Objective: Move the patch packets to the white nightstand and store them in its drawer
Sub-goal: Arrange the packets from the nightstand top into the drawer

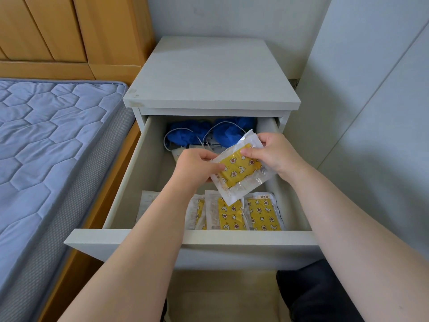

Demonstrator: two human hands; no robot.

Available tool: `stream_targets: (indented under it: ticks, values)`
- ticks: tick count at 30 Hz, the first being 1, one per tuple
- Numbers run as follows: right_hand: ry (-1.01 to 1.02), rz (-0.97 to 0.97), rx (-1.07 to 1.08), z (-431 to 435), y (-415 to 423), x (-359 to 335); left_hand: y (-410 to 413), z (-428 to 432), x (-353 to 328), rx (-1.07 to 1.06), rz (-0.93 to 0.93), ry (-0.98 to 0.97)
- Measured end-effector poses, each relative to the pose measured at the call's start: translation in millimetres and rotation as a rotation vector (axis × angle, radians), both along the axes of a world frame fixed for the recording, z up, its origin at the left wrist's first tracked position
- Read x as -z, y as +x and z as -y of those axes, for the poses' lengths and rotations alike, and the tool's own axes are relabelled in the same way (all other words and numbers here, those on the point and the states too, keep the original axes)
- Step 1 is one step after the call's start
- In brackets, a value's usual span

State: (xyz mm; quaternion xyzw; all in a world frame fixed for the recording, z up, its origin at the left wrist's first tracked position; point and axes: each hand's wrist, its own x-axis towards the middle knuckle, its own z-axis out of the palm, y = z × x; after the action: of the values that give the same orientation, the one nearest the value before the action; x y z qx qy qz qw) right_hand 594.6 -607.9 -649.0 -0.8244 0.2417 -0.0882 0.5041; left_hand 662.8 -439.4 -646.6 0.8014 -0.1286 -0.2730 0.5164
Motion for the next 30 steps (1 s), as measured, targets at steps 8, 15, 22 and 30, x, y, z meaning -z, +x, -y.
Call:
stream_targets:
  ticks: [8,15,22,30]
  values:
    - [0.131,-0.023,-0.018,2.6,-2.8,-2.9,-3.1,1.4,-3.4,-0.031,-0.004,0.001]
    - [0.174,-0.044,-0.087,2.0,-6.0,-5.7,-2.5,0.7,-1.4,-0.046,-0.006,-0.014]
    - [-0.448,-0.164,-0.06,-5.9,1.4,-0.7,-3.4,3.3,15.9,0.236,0.187,0.337]
    - [-0.632,-0.753,-0.546,-15.2,-11.3,9.8,-0.2,4.8,35.1,0.554,0.438,0.75]
